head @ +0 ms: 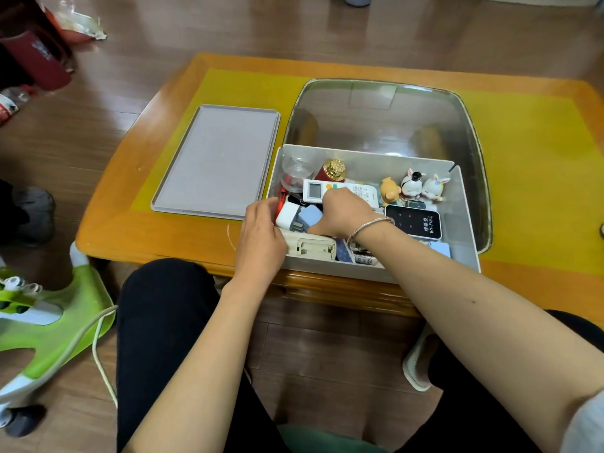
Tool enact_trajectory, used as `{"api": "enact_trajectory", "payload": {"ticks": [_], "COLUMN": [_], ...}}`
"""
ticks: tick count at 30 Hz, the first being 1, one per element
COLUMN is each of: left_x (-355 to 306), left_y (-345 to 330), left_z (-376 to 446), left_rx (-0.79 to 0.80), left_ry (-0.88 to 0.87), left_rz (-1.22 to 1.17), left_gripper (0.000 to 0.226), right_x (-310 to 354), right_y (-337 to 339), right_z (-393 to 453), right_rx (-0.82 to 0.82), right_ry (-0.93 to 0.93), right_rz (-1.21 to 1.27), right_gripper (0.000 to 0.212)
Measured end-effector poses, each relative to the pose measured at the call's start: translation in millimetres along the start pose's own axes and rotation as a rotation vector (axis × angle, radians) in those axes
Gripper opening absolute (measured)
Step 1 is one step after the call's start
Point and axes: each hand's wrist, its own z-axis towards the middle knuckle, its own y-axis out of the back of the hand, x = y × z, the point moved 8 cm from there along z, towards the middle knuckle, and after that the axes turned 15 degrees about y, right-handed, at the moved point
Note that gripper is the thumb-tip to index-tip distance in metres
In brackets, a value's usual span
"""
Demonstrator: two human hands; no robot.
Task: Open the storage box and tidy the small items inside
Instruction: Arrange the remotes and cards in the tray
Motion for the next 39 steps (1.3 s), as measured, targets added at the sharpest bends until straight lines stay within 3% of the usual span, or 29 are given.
{"api": "enact_trajectory", "payload": {"ticks": [3,6,11,15,19,25,29,35,39], "left_x": [0.3,-4.0,-30.9,-67.6,-91.2,-85.9,-80.2,-79.2,-78.5], "left_y": [1.1,5.0,21.5,0.4,-28.1,-42.1,-42.4,-49.6,-50.6], "left_z": [0.1,-4.3,-27.6,-40.8,-40.5,-32.4,-27.5,-27.0,-25.5], "left_rx": [0.002,-0.024,-0.262,-0.093,0.122,0.244,0.333,0.385,0.382], "left_ry": [-0.009,-0.034,-0.252,-0.478,-0.541,-0.431,-0.337,-0.338,-0.353], "left_rz": [-0.005,-0.027,0.104,0.07,0.047,-0.109,-0.258,-0.236,-0.242], "left_gripper": [0.047,0.043,0.04,0.056,0.067,0.04,0.045,0.051,0.042], "right_x": [-5.5,-6.4,-11.2,-17.5,-16.1,-23.8,-26.8,-28.6,-29.7], "right_y": [4.4,15.2,52.0,61.8,65.1,60.6,47.4,43.8,47.0], "right_z": [-6.7,-16.2,-47.2,-79.8,-99.2,-115.1,-120.4,-121.4,-123.4], "right_rx": [-0.003,-0.016,-0.26,-0.404,-0.47,-0.63,-0.669,-0.703,-0.757], "right_ry": [-0.013,-0.009,0.026,0.072,0.174,0.211,0.202,0.194,0.19], "right_rz": [0.154,0.325,0.265,0.065,0.052,0.266,0.42,0.529,0.569], "right_gripper": [0.042,0.023,0.033,0.036,0.034,0.051,0.057,0.048,0.048]}}
